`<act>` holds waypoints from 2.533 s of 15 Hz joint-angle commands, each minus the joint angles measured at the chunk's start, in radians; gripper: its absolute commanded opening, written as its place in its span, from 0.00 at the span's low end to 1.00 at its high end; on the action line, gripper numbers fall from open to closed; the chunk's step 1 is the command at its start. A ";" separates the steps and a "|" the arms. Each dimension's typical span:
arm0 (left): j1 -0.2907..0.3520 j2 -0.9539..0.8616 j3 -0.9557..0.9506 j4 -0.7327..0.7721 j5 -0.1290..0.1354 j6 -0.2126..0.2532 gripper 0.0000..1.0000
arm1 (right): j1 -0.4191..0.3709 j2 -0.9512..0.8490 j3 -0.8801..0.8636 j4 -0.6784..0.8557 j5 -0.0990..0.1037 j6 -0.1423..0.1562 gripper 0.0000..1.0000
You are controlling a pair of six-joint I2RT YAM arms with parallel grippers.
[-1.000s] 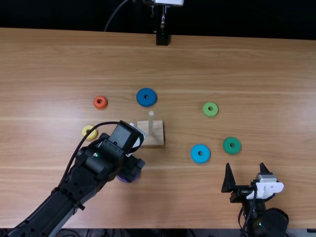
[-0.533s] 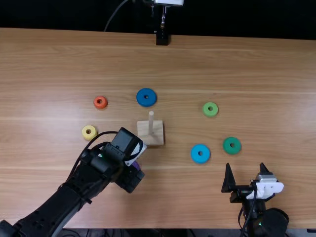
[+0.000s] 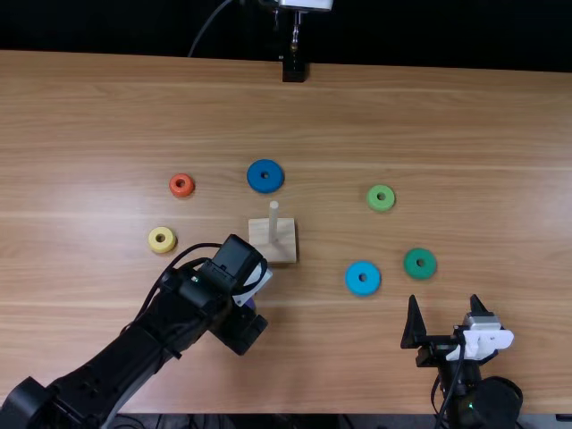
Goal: Build the Hanoi tower: stack the rings onto the peg from bottom to top in this color order: purple, dark blue, light blue, dark green, light green, yellow, orange.
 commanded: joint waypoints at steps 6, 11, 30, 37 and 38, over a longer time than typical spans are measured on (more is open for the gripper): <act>-0.006 0.059 -0.016 0.114 0.041 0.001 1.00 | -0.013 -0.013 -0.048 -0.081 -0.016 -0.001 1.00; 0.011 0.059 -0.071 0.112 0.039 0.003 1.00 | -0.013 -0.013 -0.048 -0.081 -0.015 -0.001 1.00; 0.028 0.059 -0.090 0.175 0.058 0.001 0.71 | -0.013 -0.013 -0.048 -0.081 -0.015 -0.001 1.00; 0.034 0.051 -0.094 0.169 0.015 0.001 0.00 | -0.013 -0.013 -0.048 -0.083 -0.015 -0.001 1.00; 0.036 0.046 -0.085 0.158 0.006 -0.002 0.00 | -0.013 -0.013 -0.048 -0.081 -0.015 -0.001 1.00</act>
